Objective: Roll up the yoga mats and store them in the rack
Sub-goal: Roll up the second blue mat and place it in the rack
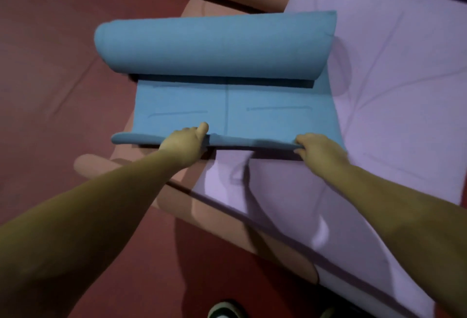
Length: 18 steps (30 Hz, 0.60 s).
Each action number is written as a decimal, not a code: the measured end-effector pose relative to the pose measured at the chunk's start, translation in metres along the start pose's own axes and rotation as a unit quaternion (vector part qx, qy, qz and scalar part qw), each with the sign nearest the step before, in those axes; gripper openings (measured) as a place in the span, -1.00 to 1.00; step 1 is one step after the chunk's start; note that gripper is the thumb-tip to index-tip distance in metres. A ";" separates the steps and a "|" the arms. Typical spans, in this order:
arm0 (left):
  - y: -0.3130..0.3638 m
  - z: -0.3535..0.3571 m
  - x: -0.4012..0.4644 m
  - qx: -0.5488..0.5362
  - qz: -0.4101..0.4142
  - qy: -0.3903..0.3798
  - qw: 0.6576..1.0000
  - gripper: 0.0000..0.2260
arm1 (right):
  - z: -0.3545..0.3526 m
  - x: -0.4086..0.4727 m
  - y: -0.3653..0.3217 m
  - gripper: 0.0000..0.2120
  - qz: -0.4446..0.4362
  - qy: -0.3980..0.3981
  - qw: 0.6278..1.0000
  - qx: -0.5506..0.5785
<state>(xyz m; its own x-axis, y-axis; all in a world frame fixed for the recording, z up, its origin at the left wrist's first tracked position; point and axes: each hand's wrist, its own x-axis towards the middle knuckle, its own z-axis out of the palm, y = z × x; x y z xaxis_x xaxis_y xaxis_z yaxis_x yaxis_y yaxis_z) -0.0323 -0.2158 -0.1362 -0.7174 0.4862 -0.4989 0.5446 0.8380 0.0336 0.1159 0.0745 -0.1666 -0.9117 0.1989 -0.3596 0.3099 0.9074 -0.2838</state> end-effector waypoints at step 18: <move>0.098 -0.240 -0.292 0.017 0.125 0.442 0.888 -0.85 | -0.286 -0.317 -0.059 -0.86 0.052 0.336 0.940 -0.039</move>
<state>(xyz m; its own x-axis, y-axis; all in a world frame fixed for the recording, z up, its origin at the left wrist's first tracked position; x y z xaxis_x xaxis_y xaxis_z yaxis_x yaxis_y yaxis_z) 0.1259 -0.2165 0.2207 -0.6238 0.6734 0.3967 0.7373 0.6754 0.0130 0.3093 0.0638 0.2178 -0.8502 0.4533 0.2679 0.4105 0.8892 -0.2020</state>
